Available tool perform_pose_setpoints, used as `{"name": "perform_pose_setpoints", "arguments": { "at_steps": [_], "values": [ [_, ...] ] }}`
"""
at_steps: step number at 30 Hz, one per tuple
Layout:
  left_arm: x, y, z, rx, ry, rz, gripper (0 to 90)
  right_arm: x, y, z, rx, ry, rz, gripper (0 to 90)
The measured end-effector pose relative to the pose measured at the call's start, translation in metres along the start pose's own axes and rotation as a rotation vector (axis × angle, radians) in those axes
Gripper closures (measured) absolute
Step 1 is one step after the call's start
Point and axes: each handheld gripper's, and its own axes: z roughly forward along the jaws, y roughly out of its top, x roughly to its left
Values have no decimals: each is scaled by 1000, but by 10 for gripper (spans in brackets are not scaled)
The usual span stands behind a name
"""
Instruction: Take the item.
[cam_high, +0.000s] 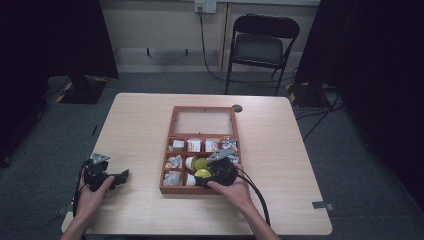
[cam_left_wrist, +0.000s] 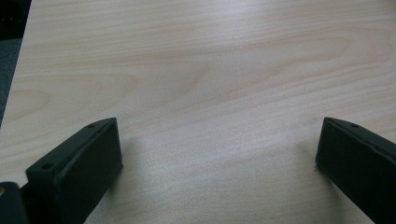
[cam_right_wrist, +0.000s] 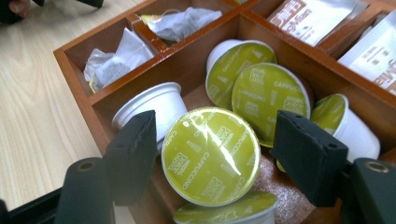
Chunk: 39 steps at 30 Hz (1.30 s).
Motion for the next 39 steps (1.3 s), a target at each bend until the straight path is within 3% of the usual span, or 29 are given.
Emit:
{"name": "perform_pose_setpoints", "arguments": {
  "at_steps": [8, 25, 29, 39],
  "values": [
    [0, 0, 0, 0, 0, 0, 0, 3, -2, 6, 30, 9, -2, 308],
    [0, 0, 0, 0, 1, -1, 0, 3, -2, 14, 78, -25, 20, 327],
    [0, 0, 0, 0, 2, -1, 0, 5, -2, 15, 108, -49, -2, 381],
    [0, 0, 0, 0, 2, -1, 0, 4, -3, 13, 81, -31, 1, 388]
  ]
}}
